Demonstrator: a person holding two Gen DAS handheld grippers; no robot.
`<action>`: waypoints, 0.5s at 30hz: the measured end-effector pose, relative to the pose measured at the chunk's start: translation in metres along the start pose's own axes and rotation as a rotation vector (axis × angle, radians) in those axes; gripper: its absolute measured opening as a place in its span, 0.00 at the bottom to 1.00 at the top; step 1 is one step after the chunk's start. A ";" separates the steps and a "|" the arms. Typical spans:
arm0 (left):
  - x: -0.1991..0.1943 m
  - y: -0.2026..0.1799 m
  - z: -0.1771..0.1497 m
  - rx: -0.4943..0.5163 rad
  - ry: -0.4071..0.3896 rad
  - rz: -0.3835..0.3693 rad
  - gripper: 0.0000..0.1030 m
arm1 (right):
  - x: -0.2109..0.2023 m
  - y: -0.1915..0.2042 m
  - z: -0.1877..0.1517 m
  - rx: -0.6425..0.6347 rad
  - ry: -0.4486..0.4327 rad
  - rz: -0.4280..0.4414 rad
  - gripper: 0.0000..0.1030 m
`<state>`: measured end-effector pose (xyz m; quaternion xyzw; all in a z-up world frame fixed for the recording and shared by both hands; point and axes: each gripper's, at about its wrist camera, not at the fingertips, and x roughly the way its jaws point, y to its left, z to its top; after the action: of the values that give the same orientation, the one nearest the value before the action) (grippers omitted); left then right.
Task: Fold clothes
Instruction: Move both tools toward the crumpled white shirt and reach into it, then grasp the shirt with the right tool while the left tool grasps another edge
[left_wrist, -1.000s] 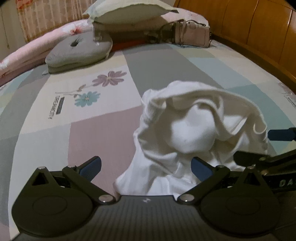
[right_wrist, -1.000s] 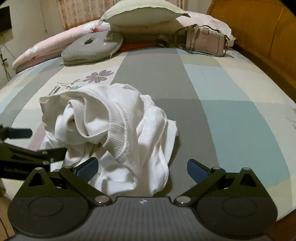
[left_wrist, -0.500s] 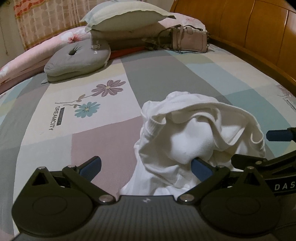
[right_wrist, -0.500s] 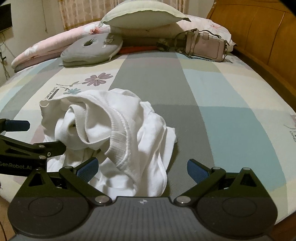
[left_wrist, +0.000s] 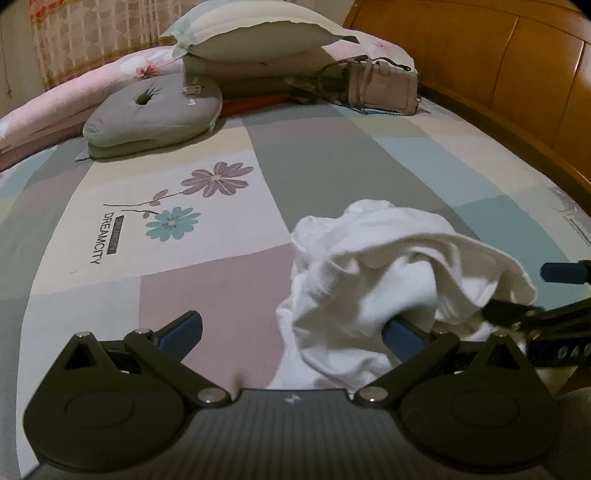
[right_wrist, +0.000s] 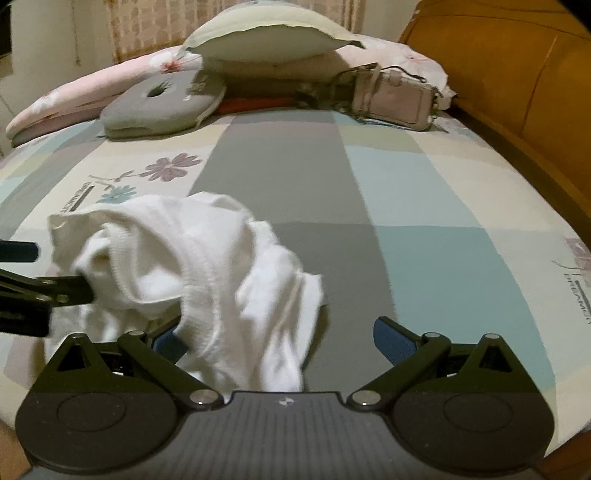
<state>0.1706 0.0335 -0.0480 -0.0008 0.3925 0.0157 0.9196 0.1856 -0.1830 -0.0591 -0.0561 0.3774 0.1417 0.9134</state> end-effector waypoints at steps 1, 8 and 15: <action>0.001 0.003 0.000 0.002 0.001 0.004 0.99 | 0.000 -0.004 0.000 0.007 -0.001 -0.007 1.00; 0.005 0.025 0.002 -0.032 0.003 0.052 0.99 | 0.001 -0.024 0.001 0.056 0.005 0.001 1.00; 0.000 0.019 0.001 0.017 -0.017 -0.046 0.99 | -0.014 -0.006 -0.010 -0.082 0.005 0.073 0.84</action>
<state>0.1703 0.0526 -0.0474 -0.0017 0.3847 -0.0087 0.9230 0.1711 -0.1937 -0.0561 -0.0802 0.3756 0.1903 0.9035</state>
